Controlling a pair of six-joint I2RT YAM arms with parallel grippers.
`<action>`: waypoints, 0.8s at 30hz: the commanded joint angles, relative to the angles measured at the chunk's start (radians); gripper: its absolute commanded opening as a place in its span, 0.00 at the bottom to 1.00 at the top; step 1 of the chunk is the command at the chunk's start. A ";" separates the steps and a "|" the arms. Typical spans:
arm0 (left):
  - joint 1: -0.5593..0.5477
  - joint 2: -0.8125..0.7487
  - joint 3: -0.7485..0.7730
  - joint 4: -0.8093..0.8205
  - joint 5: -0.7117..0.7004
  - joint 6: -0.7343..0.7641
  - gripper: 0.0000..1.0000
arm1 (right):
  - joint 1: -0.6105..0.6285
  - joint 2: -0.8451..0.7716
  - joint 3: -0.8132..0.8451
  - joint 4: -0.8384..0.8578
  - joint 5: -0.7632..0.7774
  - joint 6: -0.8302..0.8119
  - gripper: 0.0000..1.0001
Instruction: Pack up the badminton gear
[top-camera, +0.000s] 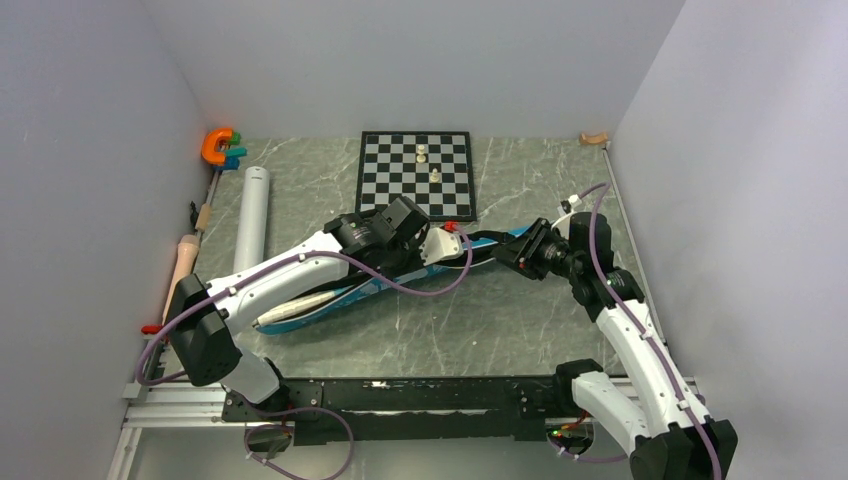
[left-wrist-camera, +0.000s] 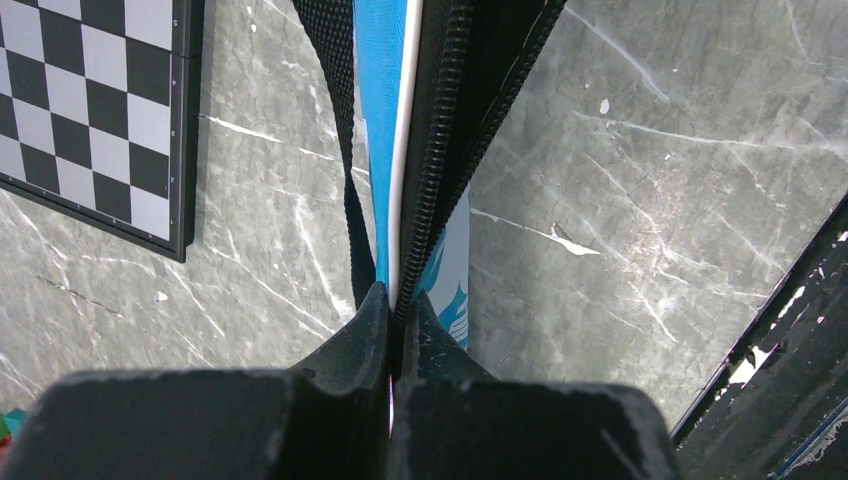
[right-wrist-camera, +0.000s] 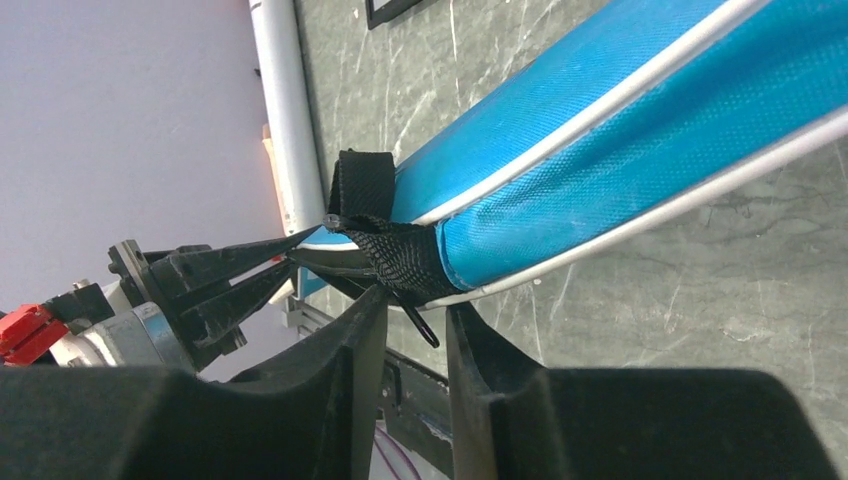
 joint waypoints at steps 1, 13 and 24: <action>0.000 -0.059 0.021 0.024 0.024 -0.009 0.00 | -0.004 -0.011 -0.005 0.060 -0.007 0.011 0.28; 0.001 -0.062 0.002 0.030 0.019 -0.005 0.00 | -0.004 -0.036 -0.001 0.036 -0.025 0.010 0.17; 0.001 -0.078 -0.008 0.022 0.024 0.000 0.00 | -0.005 -0.049 0.000 0.023 -0.030 0.021 0.31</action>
